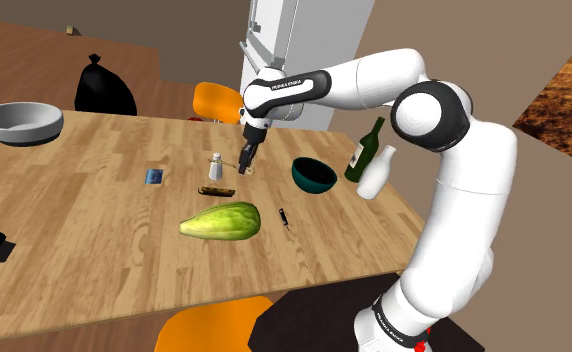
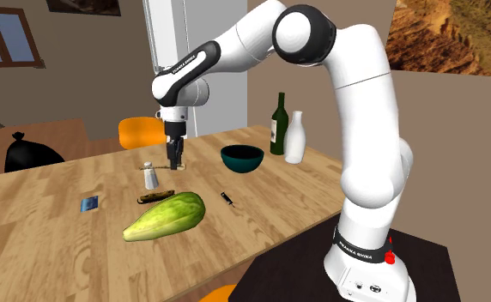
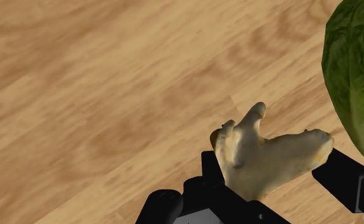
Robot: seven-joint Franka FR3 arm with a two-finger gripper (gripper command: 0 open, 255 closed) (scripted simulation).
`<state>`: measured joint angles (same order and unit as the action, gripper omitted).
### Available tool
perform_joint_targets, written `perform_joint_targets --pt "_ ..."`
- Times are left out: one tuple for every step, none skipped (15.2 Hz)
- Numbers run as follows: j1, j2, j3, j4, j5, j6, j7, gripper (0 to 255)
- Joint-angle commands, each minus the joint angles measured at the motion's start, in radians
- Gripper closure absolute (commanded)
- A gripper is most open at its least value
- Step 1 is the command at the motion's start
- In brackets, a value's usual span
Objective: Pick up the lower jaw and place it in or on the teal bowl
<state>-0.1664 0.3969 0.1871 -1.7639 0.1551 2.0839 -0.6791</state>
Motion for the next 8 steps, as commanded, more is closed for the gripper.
perform_joint_targets --pt "-0.001 -0.012 0.001 0.012 0.0 -0.024 0.004 255" --pt "-0.001 -0.018 0.001 0.017 0.0 -0.035 0.005 255" --pt "-0.001 -0.024 0.001 0.023 0.0 -0.046 0.007 255" --pt "-0.002 -0.029 0.001 0.029 0.0 -0.058 0.008 255" --pt "-0.002 -0.034 0.001 0.035 0.001 -0.069 0.01 255" --pt "-0.003 -0.039 0.001 0.042 0.001 -0.08 0.012 255" --pt "-0.003 -0.044 0.002 0.049 0.001 -0.092 0.013 255" --pt "-0.003 -0.049 0.002 0.056 0.001 -0.103 0.015 255"
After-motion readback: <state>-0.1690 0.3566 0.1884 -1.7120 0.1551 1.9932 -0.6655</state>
